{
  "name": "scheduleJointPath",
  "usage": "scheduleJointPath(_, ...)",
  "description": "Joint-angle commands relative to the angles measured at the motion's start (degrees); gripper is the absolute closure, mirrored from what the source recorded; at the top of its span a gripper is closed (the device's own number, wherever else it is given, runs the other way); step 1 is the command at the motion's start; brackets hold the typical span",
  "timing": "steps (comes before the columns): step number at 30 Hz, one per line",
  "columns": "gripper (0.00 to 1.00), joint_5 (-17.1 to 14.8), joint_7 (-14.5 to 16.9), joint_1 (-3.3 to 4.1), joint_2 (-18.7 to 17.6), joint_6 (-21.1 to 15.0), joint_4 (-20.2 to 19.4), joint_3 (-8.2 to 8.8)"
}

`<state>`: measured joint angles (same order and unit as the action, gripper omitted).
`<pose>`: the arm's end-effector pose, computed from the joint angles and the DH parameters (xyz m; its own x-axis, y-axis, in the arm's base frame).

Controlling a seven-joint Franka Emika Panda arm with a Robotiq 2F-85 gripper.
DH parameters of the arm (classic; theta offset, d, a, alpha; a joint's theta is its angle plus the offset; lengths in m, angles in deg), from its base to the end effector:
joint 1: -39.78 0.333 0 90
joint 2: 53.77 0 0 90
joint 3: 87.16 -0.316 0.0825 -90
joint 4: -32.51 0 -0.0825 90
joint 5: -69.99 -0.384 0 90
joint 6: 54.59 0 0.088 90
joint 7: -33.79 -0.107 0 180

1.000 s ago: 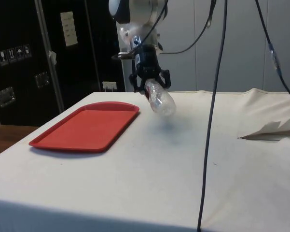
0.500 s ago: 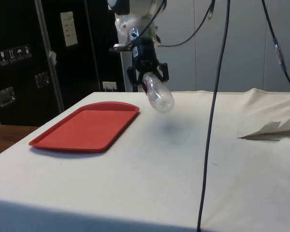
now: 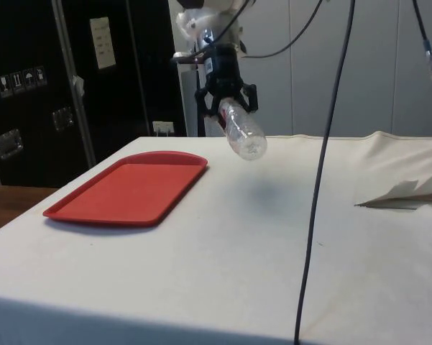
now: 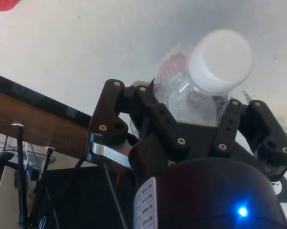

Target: Place the bottle upright on the tray.

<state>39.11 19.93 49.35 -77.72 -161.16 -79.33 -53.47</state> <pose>0.5369 -0.1862 0.2705 0.5416 -0.7120 -0.4470 -0.8153 -0.5745 -0.0727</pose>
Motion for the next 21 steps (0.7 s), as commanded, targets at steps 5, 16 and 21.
scheduleJointPath(5,1.0,1.6,-0.34,0.57,3.5,-2.98,-3.21,0.0)
scheduleJointPath(16,1.0,4.13,-0.52,0.52,8.88,-6.07,-7.79,-0.57)
scheduleJointPath(21,1.0,5.16,-0.63,0.46,11.23,-7.45,-9.74,-0.8)
